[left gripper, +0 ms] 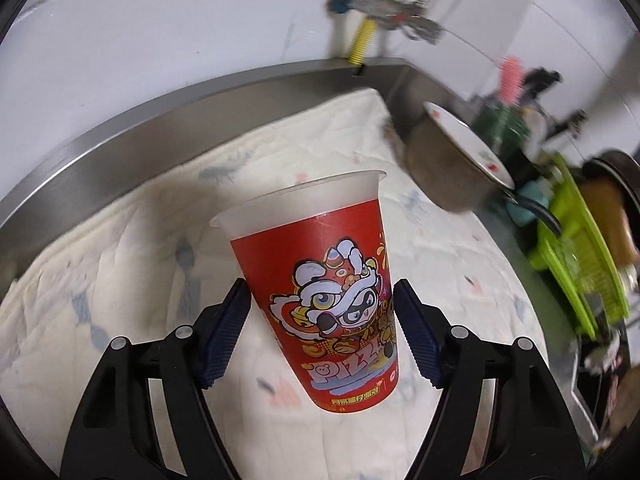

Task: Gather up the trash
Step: 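Carry the paper cup and snack bag into the green basket and open both tools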

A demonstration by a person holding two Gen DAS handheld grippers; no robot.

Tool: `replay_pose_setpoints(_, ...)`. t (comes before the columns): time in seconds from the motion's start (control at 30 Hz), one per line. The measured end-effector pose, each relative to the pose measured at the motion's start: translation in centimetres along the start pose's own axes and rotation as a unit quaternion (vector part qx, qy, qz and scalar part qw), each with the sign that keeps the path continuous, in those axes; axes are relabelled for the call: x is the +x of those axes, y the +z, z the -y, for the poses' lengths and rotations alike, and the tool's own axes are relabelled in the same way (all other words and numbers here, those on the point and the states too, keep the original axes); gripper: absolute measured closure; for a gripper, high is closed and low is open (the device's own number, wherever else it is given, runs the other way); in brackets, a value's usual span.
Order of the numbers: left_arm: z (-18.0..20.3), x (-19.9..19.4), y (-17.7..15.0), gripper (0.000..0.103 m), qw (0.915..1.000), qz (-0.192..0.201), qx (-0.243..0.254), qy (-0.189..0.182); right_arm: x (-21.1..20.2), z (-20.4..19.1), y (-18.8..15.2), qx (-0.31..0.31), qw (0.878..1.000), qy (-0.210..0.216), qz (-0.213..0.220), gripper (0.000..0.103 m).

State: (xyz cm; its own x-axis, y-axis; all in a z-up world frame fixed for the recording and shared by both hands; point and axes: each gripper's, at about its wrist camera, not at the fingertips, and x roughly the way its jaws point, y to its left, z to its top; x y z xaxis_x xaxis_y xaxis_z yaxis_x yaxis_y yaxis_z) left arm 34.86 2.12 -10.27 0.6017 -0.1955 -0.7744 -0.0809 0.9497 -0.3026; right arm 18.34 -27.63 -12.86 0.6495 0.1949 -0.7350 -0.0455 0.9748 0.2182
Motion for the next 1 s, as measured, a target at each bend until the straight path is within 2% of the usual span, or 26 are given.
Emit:
replay_pose_setpoints(0.23,5.0,-5.2,-5.2,0.031,0.9960,0.008,0.070,-0.055,-4.6,5.2,-5.1,0.041,0.998,-0.057,-0.006,0.051)
replay_pose_setpoints(0.4,9.8,-8.3,-9.7,0.031,0.9866,0.005,0.131,-0.098,-7.2,8.9,-9.2,0.067,0.991,-0.114,-0.024,0.050)
replay_pose_setpoints(0.5,12.2,-9.3,-12.2,0.031,0.9805,-0.009,0.155,-0.121,-7.8,10.7,-11.3,0.087,0.987,-0.132,-0.035,0.050)
replay_pose_setpoints(0.73,17.9,-9.4,-18.1,0.031,0.9622,-0.042,0.222,-0.151,-7.9,13.5,-14.8,0.118,0.979,-0.156,-0.055,0.050)
replay_pose_setpoints(1.0,23.0,-6.6,-22.6,0.031,0.9447,-0.091,0.275,-0.154,-7.4,14.7,-15.4,0.141,0.976,-0.156,-0.058,0.045)
